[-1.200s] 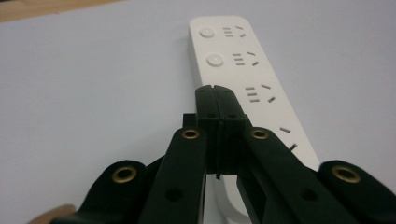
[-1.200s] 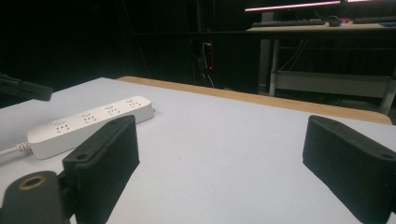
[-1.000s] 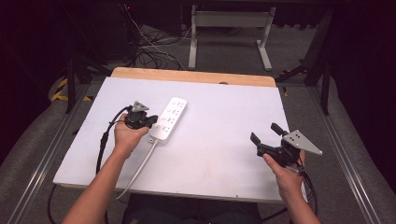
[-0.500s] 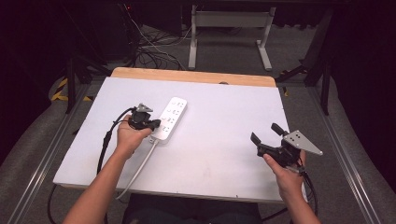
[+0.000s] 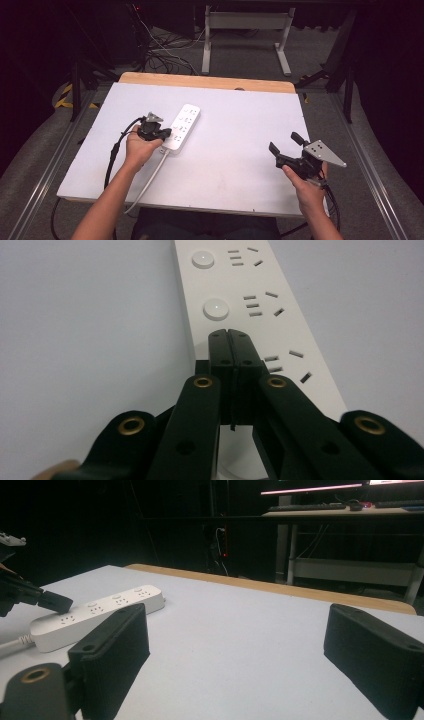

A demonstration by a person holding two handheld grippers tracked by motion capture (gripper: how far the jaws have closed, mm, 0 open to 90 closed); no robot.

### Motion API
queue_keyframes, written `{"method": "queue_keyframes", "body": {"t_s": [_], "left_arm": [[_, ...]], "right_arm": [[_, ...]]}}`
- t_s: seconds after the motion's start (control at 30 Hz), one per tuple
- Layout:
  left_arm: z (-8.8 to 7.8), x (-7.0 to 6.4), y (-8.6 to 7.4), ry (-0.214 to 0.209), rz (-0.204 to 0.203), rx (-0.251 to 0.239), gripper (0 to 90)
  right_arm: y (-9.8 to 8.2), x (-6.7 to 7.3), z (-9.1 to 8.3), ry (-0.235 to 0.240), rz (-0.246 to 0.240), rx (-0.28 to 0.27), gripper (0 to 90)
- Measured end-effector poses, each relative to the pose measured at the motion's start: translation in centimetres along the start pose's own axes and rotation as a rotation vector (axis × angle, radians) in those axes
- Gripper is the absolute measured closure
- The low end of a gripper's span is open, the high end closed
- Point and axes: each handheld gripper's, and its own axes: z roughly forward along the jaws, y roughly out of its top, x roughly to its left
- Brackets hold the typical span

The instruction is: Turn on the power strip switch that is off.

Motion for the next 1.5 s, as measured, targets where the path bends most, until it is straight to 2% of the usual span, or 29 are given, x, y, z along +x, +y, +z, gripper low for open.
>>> {"method": "queue_keyframes", "body": {"t_s": [0.13,0.2,0.23,0.27,0.33,0.4,0.63,0.73,1.2,1.33,1.5], "left_arm": [[0.0,-0.2,0.1,0.005,-0.005,0.012,90.0],[0.0,-0.3,0.1,-0.029,-0.020,0.021,90.0],[0.0,-0.5,0.1,-0.010,0.006,0.027,90.0],[0.0,-0.5,0.1,-0.010,0.006,0.027,90.0],[0.0,-1.3,0.3,0.042,0.049,0.044,90.0],[0.0,-1.4,0.4,0.049,0.053,0.045,90.0],[0.0,-1.2,0.4,0.041,0.038,0.045,90.0],[0.0,-1.0,0.4,0.025,0.017,0.049,90.0],[0.0,-0.7,0.5,0.013,0.011,0.049,90.0],[0.0,-0.6,0.5,-0.004,-0.009,0.050,90.0],[-0.1,-0.7,0.5,0.003,-0.008,0.053,90.0]], "right_arm": [[0.0,0.0,0.0,-0.002,0.002,-0.001,11.5],[0.0,0.0,0.0,-0.003,0.003,0.002,11.5],[0.0,0.0,0.0,-0.004,0.001,0.002,11.5],[0.0,0.0,0.0,-0.004,0.002,0.002,11.5],[0.0,0.0,0.0,-0.005,0.002,0.000,11.5],[0.0,0.0,0.0,-0.003,0.002,0.002,11.6],[0.0,0.0,-0.1,-0.002,0.001,0.004,11.5],[-0.1,0.1,0.0,-0.001,-0.001,0.008,11.5],[-0.1,0.1,0.0,0.000,0.001,0.009,11.5],[-0.1,0.1,0.0,0.003,-0.001,0.009,11.5],[-0.1,0.1,0.0,0.002,-0.002,0.011,11.5]]}}
